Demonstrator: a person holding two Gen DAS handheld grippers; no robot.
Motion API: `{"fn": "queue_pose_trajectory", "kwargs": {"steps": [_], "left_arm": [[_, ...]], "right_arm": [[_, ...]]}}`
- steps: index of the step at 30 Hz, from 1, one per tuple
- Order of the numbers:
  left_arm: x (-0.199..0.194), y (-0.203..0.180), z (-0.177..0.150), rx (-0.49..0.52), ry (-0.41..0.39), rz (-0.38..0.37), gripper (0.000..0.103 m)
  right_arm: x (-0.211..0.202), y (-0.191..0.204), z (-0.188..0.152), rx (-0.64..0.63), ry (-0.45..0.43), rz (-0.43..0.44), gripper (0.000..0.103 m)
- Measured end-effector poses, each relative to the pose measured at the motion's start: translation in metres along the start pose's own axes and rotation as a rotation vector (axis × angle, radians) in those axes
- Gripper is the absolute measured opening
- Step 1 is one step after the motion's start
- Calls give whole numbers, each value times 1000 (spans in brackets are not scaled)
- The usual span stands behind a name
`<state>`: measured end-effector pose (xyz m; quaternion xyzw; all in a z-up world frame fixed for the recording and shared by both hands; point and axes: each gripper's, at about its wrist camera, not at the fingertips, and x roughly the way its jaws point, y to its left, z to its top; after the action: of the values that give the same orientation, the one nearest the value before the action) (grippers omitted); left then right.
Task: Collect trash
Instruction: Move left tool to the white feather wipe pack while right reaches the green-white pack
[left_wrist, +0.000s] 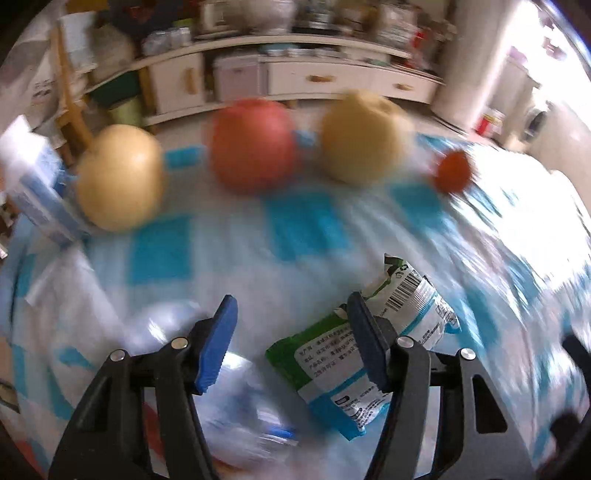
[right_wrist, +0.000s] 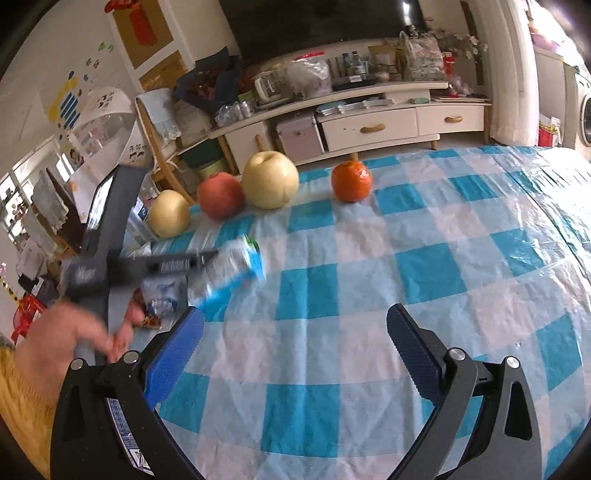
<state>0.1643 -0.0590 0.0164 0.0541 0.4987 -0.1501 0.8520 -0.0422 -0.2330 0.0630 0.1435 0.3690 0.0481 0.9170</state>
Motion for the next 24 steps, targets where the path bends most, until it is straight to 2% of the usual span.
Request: {"fn": "queue_pose_trajectory", "kwargs": {"steps": [4, 7, 9, 11, 12, 16, 18, 21, 24], "left_arm": [[-17, -44, -31, 113, 26, -99, 62], [-47, -42, -43, 110, -26, -113, 62], [-63, -28, -41, 73, -80, -73, 62], [-81, -2, -40, 13, -144, 30, 63], [-87, 19, -38, -56, -166, 92, 63], [-82, 90, -33, -310, -170, 259, 67], [-67, 117, -30, -402, -126, 279, 67], [-46, 137, -24, -484, -69, 265, 67], [-34, 147, -19, -502, -29, 254, 67]], "right_arm": [[-6, -9, 1, 3, -18, -31, 98], [-7, -21, 2, 44, -13, -33, 98], [-5, -25, 2, 62, 2, -29, 98], [0, -23, 1, 65, 25, -14, 98], [3, -22, 0, 63, 34, -7, 98], [12, -5, -2, 24, 70, 10, 98], [19, 2, -4, 7, 93, 16, 98], [27, 8, -6, -10, 114, 13, 98], [33, 12, -7, -12, 134, 16, 98]]}}
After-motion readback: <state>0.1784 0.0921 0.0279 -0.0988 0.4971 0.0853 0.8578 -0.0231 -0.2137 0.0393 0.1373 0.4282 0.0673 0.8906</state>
